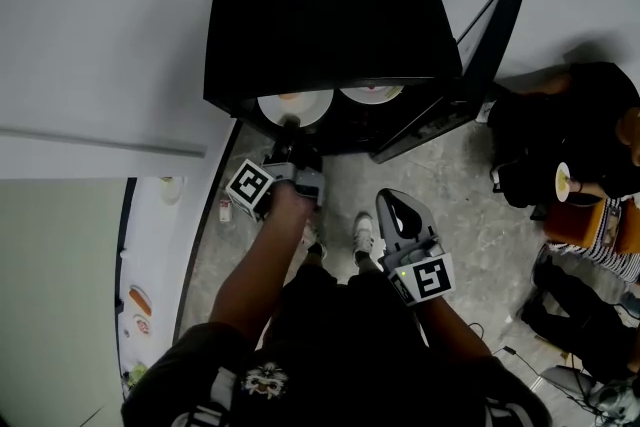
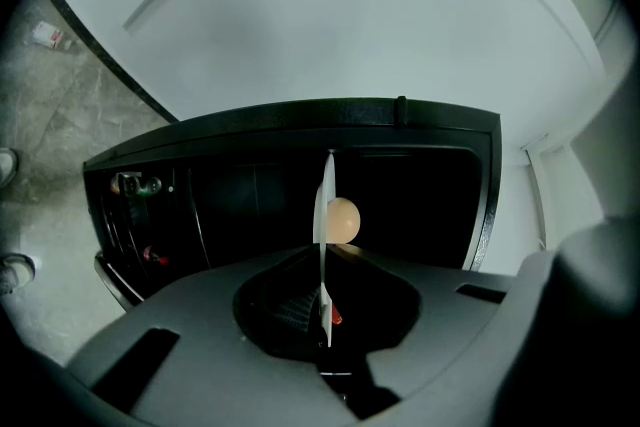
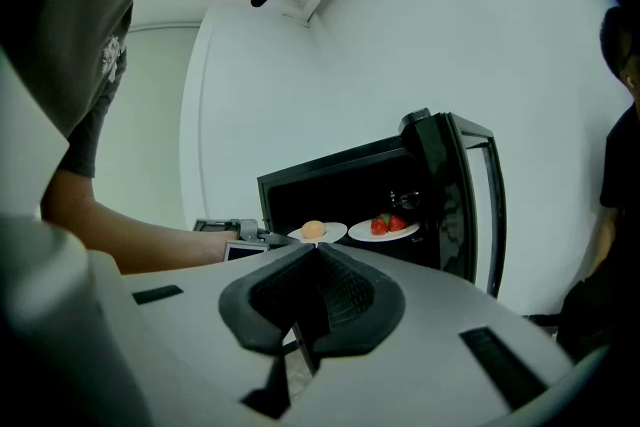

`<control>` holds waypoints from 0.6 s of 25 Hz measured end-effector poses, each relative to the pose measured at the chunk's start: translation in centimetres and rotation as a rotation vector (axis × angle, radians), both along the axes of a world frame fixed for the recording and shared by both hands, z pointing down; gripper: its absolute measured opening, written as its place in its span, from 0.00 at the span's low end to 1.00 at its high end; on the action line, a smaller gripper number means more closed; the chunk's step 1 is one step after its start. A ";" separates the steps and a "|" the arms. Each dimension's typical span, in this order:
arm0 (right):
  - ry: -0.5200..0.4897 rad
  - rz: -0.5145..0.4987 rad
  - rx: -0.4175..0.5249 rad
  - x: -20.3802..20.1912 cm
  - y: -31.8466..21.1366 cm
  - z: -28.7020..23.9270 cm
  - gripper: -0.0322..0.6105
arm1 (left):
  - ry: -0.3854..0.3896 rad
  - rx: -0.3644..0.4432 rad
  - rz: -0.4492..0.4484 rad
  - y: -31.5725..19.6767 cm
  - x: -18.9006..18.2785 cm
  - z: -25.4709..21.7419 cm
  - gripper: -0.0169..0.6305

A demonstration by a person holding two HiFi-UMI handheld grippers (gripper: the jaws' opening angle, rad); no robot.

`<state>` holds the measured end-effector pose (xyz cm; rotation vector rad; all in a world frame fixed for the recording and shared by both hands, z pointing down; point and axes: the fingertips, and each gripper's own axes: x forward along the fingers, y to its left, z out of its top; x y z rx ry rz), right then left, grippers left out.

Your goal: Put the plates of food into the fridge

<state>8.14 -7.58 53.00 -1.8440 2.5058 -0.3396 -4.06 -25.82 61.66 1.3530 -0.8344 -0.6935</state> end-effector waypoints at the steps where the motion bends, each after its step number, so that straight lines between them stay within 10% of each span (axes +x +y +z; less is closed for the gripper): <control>1: -0.002 -0.001 0.001 0.0 0.0 0.1 0.09 | -0.002 -0.002 -0.003 -0.4 0.1 0.0 0.08; 15: 0.009 0.035 0.028 1.4 0.3 -0.9 0.09 | -0.086 0.017 -0.064 -1.9 0.1 -0.2 0.17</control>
